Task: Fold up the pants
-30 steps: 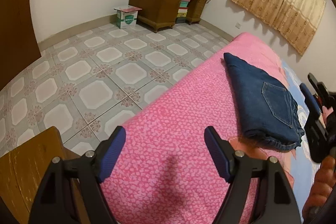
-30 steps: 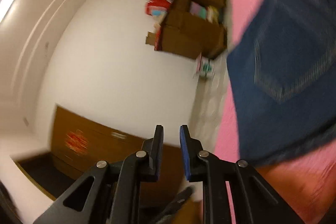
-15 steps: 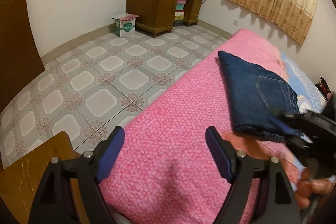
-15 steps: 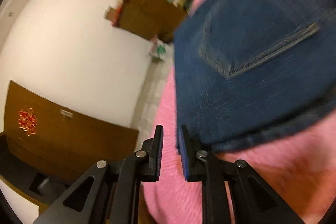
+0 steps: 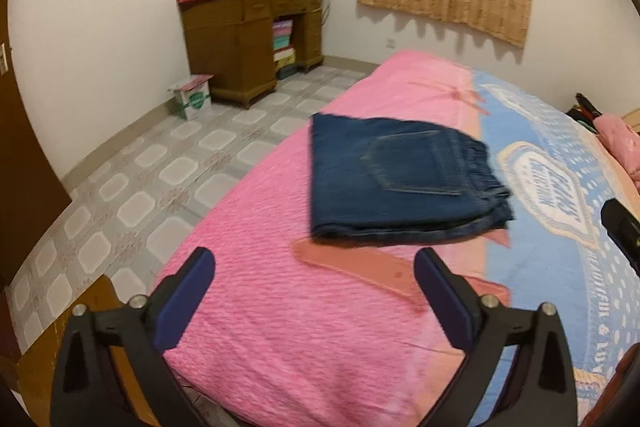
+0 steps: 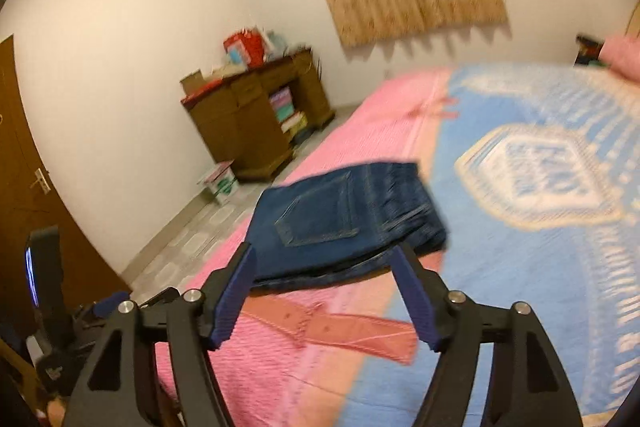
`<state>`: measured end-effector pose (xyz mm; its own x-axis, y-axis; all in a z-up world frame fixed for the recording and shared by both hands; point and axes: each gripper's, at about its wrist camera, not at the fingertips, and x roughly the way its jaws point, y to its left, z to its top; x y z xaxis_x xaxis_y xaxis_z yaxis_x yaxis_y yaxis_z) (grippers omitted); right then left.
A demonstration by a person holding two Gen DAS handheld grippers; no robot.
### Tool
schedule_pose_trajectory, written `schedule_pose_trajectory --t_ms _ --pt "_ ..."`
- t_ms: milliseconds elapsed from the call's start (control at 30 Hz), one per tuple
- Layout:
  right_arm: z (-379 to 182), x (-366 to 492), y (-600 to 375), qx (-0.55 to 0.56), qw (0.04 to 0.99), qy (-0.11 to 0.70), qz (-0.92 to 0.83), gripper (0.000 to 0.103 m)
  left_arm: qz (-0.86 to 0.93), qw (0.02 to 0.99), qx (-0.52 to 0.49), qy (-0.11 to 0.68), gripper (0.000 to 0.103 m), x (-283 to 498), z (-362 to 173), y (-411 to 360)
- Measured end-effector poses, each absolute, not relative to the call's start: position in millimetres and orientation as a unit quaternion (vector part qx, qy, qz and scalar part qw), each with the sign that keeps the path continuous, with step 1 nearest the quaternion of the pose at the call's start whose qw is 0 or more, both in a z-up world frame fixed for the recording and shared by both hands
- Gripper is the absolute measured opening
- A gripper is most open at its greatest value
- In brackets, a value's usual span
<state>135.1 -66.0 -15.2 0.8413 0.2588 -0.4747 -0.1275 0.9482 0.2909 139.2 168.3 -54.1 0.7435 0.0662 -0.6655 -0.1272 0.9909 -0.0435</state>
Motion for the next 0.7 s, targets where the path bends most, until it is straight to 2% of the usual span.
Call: schedule_pose_trajectory --t_ms 167,367,700 --pt "-5 117 -77 0.095 0.959 0.255 0.08 0.073 0.042 0.938 -0.032 0.344 0.103 127 -40 140" --pt "14 86 -76 0.072 0.973 0.207 0.067 0.073 0.041 0.952 -0.023 0.301 0.103 107 -12 126" --pt "44 65 -65 0.083 0.979 0.165 0.09 0.073 0.071 0.968 0.013 0.241 0.103 80 31 115"
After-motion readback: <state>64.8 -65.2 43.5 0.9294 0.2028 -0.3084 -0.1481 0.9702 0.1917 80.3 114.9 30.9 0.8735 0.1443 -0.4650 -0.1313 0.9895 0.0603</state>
